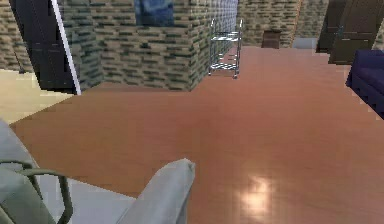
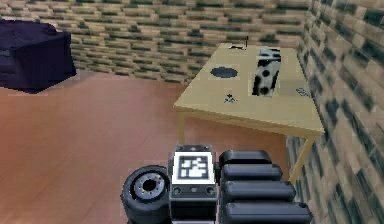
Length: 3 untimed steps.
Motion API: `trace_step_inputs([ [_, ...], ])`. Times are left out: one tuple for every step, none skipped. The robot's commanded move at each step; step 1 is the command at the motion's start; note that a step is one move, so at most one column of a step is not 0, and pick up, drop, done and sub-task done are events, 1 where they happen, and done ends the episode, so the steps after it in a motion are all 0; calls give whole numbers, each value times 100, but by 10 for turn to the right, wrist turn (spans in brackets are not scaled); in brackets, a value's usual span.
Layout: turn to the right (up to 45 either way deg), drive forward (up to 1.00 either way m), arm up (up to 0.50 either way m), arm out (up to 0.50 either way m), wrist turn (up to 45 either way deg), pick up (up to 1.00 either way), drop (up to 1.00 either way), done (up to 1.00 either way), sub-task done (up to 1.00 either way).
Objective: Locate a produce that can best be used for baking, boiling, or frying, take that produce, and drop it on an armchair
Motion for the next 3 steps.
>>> trace_step_inputs([
  [60, 0, 0, 0, 0, 0, 0, 0, 0],
  [-450, 0, 0, 0, 0, 0, 0, 0, 0],
  [-450, 0, 0, 0, 0, 0, 0, 0, 0],
])
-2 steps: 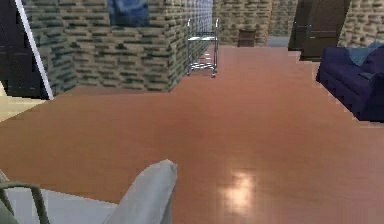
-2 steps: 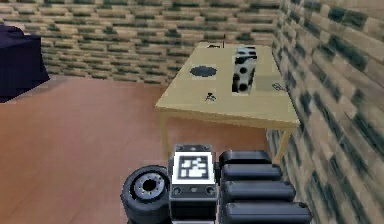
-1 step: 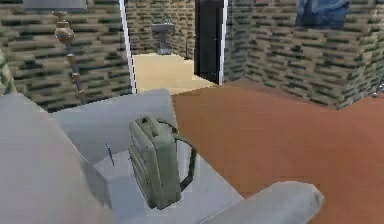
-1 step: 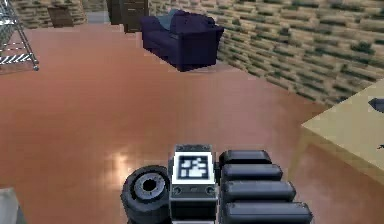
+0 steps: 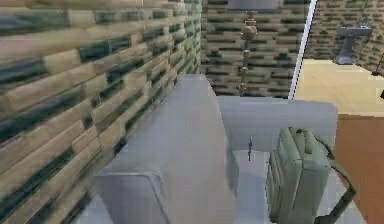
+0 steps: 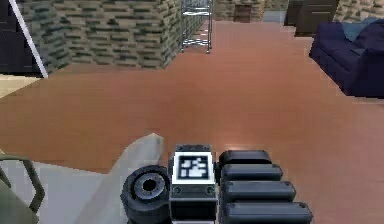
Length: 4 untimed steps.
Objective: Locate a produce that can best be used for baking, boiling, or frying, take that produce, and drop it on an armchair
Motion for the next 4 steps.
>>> trace_step_inputs([
  [-450, 0, 0, 0, 0, 0, 0, 0, 0],
  [-30, 0, 0, 0, 0, 0, 0, 0, 0],
  [0, 0, 0, 48, 0, 0, 0, 0, 0],
  [0, 0, 0, 0, 450, 0, 0, 0, 0],
])
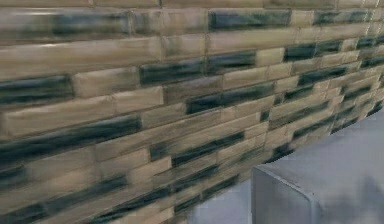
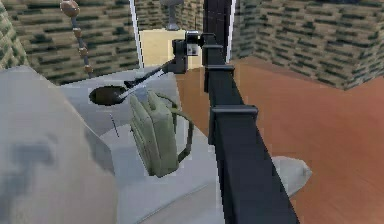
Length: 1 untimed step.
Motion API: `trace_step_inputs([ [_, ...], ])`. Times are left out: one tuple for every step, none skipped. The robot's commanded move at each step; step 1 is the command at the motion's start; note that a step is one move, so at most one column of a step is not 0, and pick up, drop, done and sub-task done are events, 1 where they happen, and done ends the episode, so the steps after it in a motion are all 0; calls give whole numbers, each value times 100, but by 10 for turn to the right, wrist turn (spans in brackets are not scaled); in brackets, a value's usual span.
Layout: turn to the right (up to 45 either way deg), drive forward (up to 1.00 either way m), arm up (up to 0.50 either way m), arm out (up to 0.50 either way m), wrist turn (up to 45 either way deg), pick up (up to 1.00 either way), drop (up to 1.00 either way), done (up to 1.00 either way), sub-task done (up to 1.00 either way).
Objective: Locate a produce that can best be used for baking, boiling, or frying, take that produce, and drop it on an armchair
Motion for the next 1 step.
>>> trace_step_inputs([
  [0, 0, 0, 0, 180, 0, 0, 0, 0],
])
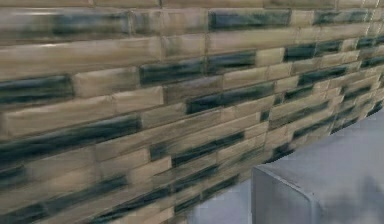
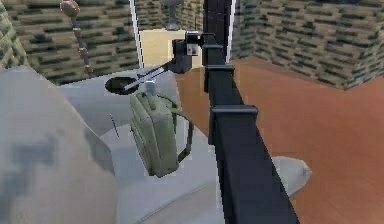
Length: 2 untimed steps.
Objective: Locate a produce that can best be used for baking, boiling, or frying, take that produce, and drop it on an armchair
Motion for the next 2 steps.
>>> trace_step_inputs([
  [0, 0, -22, 0, 0, 0, 0, 0, 0],
  [0, 0, -32, 0, 0, 0, 0, 0, 0],
])
